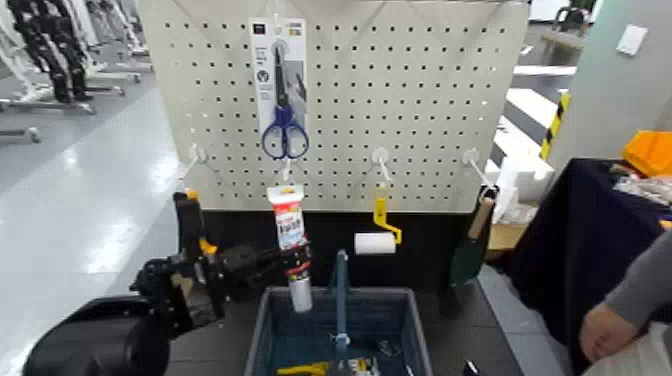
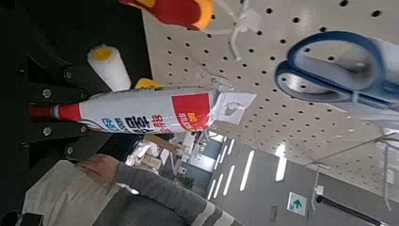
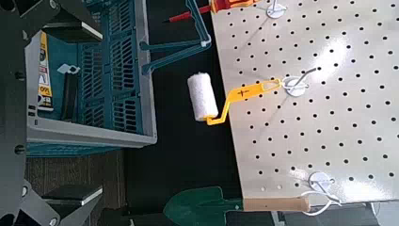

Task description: Put the red glue tube into the crate.

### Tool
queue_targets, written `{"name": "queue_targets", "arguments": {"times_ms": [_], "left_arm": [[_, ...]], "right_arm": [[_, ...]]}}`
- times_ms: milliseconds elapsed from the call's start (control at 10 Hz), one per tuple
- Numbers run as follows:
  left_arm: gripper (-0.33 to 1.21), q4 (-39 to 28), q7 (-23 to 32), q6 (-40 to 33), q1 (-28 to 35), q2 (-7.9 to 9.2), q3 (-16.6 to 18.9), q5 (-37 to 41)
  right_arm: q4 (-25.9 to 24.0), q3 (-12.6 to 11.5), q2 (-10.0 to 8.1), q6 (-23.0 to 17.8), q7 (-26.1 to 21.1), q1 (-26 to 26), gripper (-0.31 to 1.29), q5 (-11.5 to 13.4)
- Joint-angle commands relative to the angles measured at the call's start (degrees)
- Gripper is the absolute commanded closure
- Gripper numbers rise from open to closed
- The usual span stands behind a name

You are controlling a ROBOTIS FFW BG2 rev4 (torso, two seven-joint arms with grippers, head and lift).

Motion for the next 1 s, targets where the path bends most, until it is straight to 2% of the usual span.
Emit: {"name": "queue_targets", "arguments": {"times_ms": [100, 1000], "left_arm": [[1.12, 3.0, -0.5, -0.5, 0.3, -0.28, -0.8, -1.6], [1.11, 10.0, -1.8, -0.9, 0.0, -0.98, -4.9, -10.1]], "right_arm": [[0.0, 0.1, -0.05, 0.0, 0.0, 0.0, 0.17, -0.1], [0.1, 0.3, -0.23, 0.0, 0.1, -0.1, 0.17, -0.5]]}}
